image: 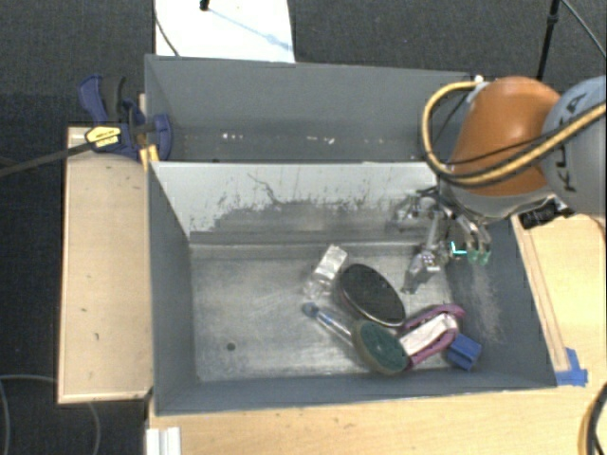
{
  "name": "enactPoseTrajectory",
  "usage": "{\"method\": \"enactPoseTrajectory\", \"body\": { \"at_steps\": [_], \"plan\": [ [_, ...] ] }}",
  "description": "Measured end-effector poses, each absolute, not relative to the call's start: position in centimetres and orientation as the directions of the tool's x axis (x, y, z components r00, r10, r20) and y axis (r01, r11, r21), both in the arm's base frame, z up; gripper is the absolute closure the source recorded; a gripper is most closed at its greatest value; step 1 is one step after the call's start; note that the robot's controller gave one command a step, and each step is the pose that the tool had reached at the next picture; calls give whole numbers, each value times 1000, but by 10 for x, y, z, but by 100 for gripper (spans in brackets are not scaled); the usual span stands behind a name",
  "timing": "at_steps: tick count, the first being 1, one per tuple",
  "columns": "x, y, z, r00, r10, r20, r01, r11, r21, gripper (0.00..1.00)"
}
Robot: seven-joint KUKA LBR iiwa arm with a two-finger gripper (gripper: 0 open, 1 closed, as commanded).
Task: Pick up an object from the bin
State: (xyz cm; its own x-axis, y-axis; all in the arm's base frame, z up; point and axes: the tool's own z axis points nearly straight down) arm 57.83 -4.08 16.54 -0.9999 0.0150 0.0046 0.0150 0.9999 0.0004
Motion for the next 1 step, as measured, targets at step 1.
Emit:
{"method": "enactPoseTrajectory", "body": {
  "at_steps": [1],
  "plan": [
    [551,15,71,-1000,-16,-10,-16,1000,2,0]
  ]
}}
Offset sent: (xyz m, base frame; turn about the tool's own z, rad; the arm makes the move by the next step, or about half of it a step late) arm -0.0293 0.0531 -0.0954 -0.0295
